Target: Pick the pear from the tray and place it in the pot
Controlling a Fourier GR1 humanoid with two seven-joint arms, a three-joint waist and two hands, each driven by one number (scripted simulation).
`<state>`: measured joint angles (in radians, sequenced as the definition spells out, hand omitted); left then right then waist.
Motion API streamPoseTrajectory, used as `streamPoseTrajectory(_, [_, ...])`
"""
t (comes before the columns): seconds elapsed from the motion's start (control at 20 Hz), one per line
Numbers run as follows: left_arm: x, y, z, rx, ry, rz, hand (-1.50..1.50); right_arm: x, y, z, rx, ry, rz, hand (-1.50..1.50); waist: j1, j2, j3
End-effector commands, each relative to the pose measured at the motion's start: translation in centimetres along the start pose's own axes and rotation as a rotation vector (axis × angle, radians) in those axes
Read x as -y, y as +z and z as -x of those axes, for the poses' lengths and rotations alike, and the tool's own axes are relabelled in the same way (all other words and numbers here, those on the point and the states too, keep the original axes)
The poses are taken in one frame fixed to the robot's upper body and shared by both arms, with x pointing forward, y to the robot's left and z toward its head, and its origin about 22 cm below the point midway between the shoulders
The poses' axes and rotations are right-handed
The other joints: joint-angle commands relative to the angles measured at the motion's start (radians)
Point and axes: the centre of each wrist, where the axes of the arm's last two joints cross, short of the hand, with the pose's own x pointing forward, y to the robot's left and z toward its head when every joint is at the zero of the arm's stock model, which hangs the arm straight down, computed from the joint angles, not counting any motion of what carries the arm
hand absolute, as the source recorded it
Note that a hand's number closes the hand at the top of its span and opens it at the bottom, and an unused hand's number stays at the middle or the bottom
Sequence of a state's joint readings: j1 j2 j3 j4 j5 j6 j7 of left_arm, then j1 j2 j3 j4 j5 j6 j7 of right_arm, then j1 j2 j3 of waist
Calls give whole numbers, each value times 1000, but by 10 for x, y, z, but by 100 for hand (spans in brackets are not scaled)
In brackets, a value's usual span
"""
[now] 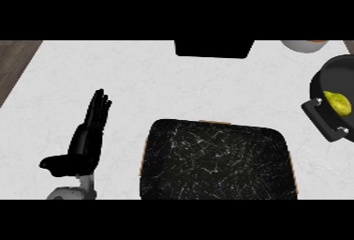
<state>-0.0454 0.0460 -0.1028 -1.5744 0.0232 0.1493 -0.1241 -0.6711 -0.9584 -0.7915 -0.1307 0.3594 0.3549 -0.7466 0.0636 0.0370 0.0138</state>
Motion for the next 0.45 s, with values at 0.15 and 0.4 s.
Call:
streamPoseTrajectory(0.15, [-4,-2,-1,7,-1,-2,0,25,4,-12,17,-50,105,-150,1,2,1])
streamPoseTrajectory(0.4, [-3,0,-5,15,8,-6,0,33,16,-6,5,-49,170,-150,6,3,4])
